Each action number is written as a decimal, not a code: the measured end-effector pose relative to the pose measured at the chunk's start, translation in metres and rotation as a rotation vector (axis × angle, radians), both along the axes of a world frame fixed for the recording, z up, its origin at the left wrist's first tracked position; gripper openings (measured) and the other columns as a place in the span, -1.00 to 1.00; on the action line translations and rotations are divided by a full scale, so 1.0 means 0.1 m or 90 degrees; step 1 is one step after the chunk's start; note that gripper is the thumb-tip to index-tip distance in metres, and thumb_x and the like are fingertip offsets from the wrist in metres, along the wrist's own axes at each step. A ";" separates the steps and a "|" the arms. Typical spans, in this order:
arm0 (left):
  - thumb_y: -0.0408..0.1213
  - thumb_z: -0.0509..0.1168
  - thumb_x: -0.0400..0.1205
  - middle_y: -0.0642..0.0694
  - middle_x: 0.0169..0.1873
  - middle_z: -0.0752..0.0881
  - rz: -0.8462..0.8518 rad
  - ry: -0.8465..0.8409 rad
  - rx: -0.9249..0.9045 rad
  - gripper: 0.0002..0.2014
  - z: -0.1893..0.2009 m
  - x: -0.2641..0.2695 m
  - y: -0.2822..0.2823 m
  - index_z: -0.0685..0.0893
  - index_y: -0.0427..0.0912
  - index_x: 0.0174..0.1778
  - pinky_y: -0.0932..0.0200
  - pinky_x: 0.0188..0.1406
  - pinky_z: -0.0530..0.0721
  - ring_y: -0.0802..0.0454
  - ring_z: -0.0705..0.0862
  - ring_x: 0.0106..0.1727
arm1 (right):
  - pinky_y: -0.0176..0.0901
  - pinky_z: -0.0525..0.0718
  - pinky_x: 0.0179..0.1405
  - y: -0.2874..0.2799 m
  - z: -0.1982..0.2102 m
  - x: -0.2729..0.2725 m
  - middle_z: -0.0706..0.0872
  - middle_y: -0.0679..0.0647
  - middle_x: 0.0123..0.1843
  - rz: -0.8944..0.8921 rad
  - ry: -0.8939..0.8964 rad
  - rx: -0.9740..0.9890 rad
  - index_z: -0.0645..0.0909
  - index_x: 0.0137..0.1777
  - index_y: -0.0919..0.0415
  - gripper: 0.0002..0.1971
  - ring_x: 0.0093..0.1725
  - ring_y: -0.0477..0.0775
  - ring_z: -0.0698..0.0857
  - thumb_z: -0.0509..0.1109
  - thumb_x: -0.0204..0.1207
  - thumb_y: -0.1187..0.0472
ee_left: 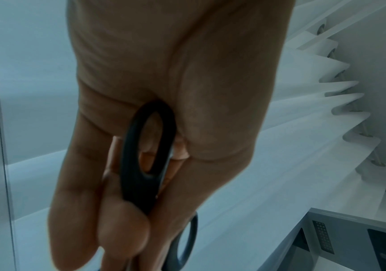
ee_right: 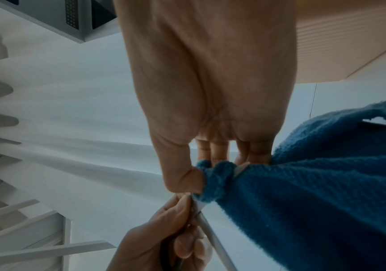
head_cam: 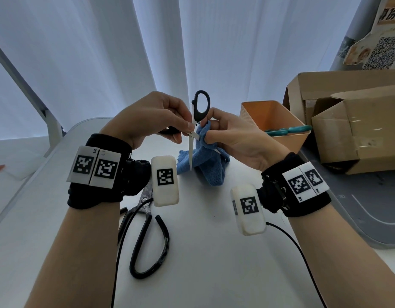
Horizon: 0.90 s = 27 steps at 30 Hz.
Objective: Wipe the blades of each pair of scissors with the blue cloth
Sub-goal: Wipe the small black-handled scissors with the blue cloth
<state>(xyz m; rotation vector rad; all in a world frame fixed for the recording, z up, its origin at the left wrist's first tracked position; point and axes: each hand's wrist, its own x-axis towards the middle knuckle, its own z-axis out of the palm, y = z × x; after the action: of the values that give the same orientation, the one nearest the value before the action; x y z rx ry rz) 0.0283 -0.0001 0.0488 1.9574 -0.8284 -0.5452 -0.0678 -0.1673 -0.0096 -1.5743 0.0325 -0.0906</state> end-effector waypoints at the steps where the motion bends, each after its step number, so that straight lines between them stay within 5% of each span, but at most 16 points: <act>1: -0.51 0.47 0.53 -0.17 -0.37 0.80 0.002 -0.001 0.001 -0.94 0.00 0.00 0.00 0.75 -0.30 -0.16 0.18 -0.21 0.79 0.01 0.71 -0.41 | -0.10 0.59 0.09 -0.01 0.00 0.00 0.61 0.29 -0.03 0.004 -0.002 -0.003 0.48 0.13 0.27 -0.71 -0.03 0.19 0.59 0.26 0.53 0.62; 7: -0.50 0.47 0.54 -0.14 -0.38 0.81 0.016 -0.001 -0.005 -0.93 0.00 0.01 0.02 0.75 -0.27 -0.18 0.22 -0.26 0.77 0.03 0.71 -0.42 | -0.15 0.58 0.01 -0.05 -0.01 0.01 0.57 0.30 -0.05 0.000 0.008 0.004 0.52 0.04 0.20 -0.75 -0.04 0.18 0.57 0.35 0.44 0.50; 12: -0.51 0.46 0.55 -0.13 -0.39 0.81 0.025 -0.002 -0.004 -0.94 0.01 0.02 0.03 0.75 -0.28 -0.16 0.23 -0.27 0.77 0.04 0.71 -0.42 | -0.24 0.66 -0.03 -0.09 -0.01 -0.01 0.68 0.19 -0.11 0.013 0.002 0.002 0.49 0.07 0.25 -0.69 -0.10 0.09 0.67 0.21 0.53 0.66; 17: -0.50 0.46 0.55 -0.15 -0.38 0.81 0.033 -0.003 -0.009 -0.95 0.01 0.03 0.04 0.76 -0.29 -0.14 0.24 -0.28 0.77 0.07 0.72 -0.42 | -0.18 0.59 0.03 -0.08 -0.02 0.00 0.55 0.33 -0.02 0.003 0.009 -0.003 0.51 0.03 0.21 -0.72 0.00 0.19 0.55 0.25 0.56 0.61; 27: -0.50 0.45 0.56 -0.16 -0.35 0.81 0.045 -0.001 -0.019 -0.95 0.01 0.06 0.07 0.76 -0.28 -0.16 0.25 -0.29 0.75 0.07 0.70 -0.44 | -0.15 0.62 0.04 -0.12 -0.02 0.00 0.62 0.24 -0.10 -0.016 0.012 0.006 0.55 0.04 0.21 -0.72 -0.05 0.12 0.63 0.28 0.55 0.61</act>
<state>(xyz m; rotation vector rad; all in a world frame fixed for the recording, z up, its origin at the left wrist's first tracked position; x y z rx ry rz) 0.0341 0.0070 0.0496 1.9522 -0.7605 -0.4868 -0.0676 -0.1788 -0.0116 -1.5658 0.0683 -0.0951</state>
